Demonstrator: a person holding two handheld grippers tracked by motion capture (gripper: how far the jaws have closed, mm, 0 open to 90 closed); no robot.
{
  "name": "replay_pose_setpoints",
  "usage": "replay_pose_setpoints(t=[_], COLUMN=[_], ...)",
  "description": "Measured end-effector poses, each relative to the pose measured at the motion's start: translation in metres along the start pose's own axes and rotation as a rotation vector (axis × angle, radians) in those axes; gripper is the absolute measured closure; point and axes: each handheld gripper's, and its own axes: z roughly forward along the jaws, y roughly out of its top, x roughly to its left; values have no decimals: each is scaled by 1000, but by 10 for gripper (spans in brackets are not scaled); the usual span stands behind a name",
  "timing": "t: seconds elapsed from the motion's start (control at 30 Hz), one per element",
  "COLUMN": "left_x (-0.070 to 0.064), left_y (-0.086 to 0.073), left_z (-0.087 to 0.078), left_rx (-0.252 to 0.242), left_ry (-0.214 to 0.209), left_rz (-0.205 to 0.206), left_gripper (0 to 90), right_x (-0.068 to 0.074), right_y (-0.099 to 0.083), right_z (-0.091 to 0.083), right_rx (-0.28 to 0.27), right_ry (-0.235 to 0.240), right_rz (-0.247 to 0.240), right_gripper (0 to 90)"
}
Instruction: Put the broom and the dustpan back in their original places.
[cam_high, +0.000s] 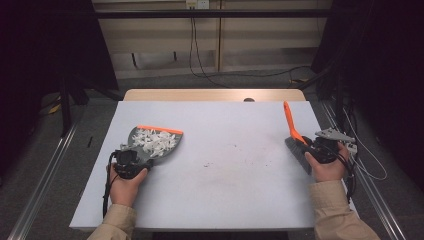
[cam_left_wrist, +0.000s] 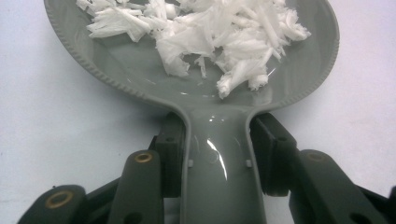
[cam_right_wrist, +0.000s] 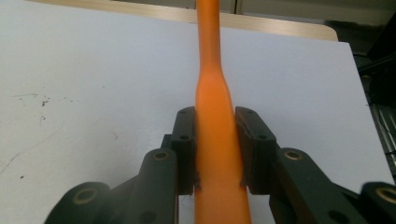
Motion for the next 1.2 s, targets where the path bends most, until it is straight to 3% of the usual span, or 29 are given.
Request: replay_pose_setpoints(t=[0.7,1.2], left_x=[-1,-7], left_y=[-2,-3], left_z=[-4,-7], left_rx=[-4,-10], left_ry=[-32,-66], left_rz=[-7,-7], left_gripper=[546,551], right_x=[13,20], right_y=[1,2], right_z=[7,12], right_rx=[-1,1], right_ry=[53,65], right_rz=[73,67], right_gripper=[687,683])
